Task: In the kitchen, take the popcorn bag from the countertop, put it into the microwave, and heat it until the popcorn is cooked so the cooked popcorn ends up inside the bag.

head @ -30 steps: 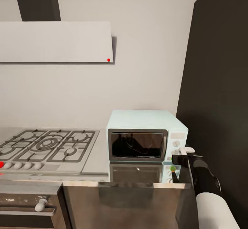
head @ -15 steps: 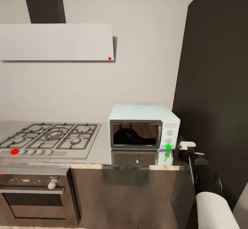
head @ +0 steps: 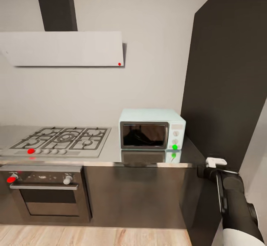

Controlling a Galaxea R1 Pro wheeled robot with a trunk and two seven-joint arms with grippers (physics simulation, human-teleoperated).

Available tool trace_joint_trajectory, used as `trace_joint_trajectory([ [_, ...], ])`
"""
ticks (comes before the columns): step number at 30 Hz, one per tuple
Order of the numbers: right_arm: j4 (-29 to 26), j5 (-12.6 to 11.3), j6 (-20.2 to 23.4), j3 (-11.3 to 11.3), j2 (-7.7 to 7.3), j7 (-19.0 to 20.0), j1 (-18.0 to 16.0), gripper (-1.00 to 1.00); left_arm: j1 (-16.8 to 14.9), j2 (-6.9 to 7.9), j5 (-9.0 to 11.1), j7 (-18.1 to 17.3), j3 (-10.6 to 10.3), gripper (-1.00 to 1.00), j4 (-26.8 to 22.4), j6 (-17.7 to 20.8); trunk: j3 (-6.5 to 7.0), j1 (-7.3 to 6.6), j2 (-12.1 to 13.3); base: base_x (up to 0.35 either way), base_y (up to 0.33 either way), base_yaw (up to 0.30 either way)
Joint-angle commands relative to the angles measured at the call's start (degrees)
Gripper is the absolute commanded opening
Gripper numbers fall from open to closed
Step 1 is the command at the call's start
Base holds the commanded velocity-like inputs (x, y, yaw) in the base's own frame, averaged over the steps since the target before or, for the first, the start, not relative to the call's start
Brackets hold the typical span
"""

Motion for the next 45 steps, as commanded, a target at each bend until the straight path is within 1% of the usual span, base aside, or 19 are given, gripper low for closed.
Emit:
trace_joint_trajectory([
  [1, 0.2, 0.6, 0.0, -0.1, 0.08, 0.6, 0.0, -1.0, 0.0, -0.01, 0.5, 0.0, -0.5, 1.0, 0.1, -0.2, -0.08, -0.03, -0.1, -0.336, 0.0, 0.0],
  [3, 4.0, 0.6, -0.4, -0.1, 0.11, 0.7, 0.2, -1.0, 0.0, -0.01, 0.5, 0.0, -0.5, 1.0, 0.1, -0.2, -0.08, -0.03, -0.1, -0.321, 0.0, 0.0],
  [4, 8.1, 0.7, -1.2, -0.2, -0.02, 0.7, 0.2, -1.0, 0.0, -0.01, 0.5, 0.0, -0.5, 1.0, 0.1, -0.2, -0.08, -0.03, -0.1, -0.228, 0.0, 0.0],
  [5, 13.1, 0.9, -3.2, -0.3, -0.27, 0.6, 0.2, -1.0, 0.0, 0.01, 0.5, 0.0, -0.4, 1.0, 0.1, -0.2, -0.08, -0.03, -0.1, -0.121, 0.0, 0.0],
  [7, 24.4, 1.2, -10.2, -0.4, -0.64, 0.2, 0.2, -1.0, 0.0, 0.1, 0.5, 0.0, -0.4, 1.0, 0.1, -0.2, -0.08, -0.03, -0.1, -0.047, 0.0, 0.0],
  [10, 44.4, 3.4, -21.4, -0.5, -1.27, -0.9, 0.2, -1.0, 0.0, 0.13, 0.5, 0.0, -0.4, 1.0, 0.1, -0.2, -0.08, -0.03, -0.1, -0.01, 0.0, 0.0],
  [11, 49.3, 3.6, -23.6, -0.5, -1.64, -1.9, 0.2, -1.0, 0.0, 0.14, 0.5, 0.0, -0.4, 1.0, 0.1, -0.2, -0.08, -0.03, -0.1, -0.003, 0.0, 0.0],
  [12, 56.7, 3.8, -27.3, -0.5, -2.25, -4.5, 0.2, -1.0, 0.0, 0.14, 0.5, 0.0, -0.4, 1.0, 0.1, -0.2, -0.08, -0.03, -0.1, -0.001, 0.0, 0.0],
  [14, 71.3, 4.0, -36.4, -0.5, -3.2, -11.7, 0.2, -1.0, 0.0, 0.16, 0.5, 0.0, -0.4, 1.0, 0.1, -0.2, -0.08, -0.03, -0.1, 0.0, 0.0, 0.0],
  [15, 76.9, 4.0, -40.9, -0.4, -3.41, -14.9, 0.3, -1.0, 0.0, 0.16, 0.5, 0.0, -0.4, 1.0, 0.1, -0.2, -0.08, -0.03, -0.1, 0.0, 0.0, 0.0],
  [16, 79.8, 4.0, -44.7, -0.4, -3.57, -17.7, 1.3, -1.0, 0.0, 0.17, 0.5, 0.0, -0.4, 1.0, 0.1, -0.2, -0.08, -0.03, -0.1, 0.0, 0.0, 0.0],
  [17, 81.2, 3.9, -47.7, -0.4, -3.84, -19.5, 4.0, -1.0, 0.0, 0.18, 0.5, 0.0, -0.4, 1.0, 0.1, -0.2, -0.08, -0.03, -0.1, 0.0, 0.0, 0.0],
  [19, 82.3, 3.7, -51.2, -0.5, -4.18, -21.0, 10.5, -1.0, 0.0, 0.23, 0.5, 0.0, -0.4, 1.0, 0.1, -0.2, -0.08, -0.03, -0.1, 0.0, 0.0, 0.0],
  [22, 82.7, 3.4, -56.3, -0.6, -4.9, -21.5, 16.9, -1.0, 0.0, 0.35, 0.5, 0.1, -0.4, 1.0, 0.1, -0.2, -0.08, -0.03, -0.1, 0.0, 0.0, 0.0],
  [24, 82.8, 3.4, -56.7, -0.6, -5.13, -21.6, 18.2, -1.0, 0.0, 0.6, 0.4, 0.3, -0.5, 1.0, 0.1, -0.2, -0.08, -0.03, -0.1, 0.0, 0.0, 0.0],
  [31, 82.8, 3.3, -57.3, -0.7, -5.14, -21.3, 20.5, -1.0, 0.0, 1.67, 0.0, 0.4, -0.5, 1.0, 0.1, -0.1, -0.08, -0.03, -0.1, 0.0, 0.0, 0.0],
  [39, 82.8, 3.2, -57.0, -0.9, -4.84, -21.5, 20.8, -1.0, 0.0, 2.33, 0.1, 0.5, -0.5, 1.0, 0.1, -0.2, -0.02, -0.03, -0.1, 0.0, 0.0, -0.05],
  [40, 82.8, 16.3, -56.8, 0.2, -4.54, -22.2, 20.8, -1.0, 0.0, 4.54, -0.4, 0.4, -0.8, 1.0, -0.2, -0.2, -0.02, -0.03, -0.1, 0.0, 0.0, 0.0],
  [45, 82.8, 16.3, -56.7, 0.2, -4.51, -22.2, 20.8, -1.0, 0.0, 4.56, -0.4, 0.4, -0.8, 1.0, -0.2, -0.2, -0.02, -0.03, -0.1, 0.0, 0.0, 0.0],
])
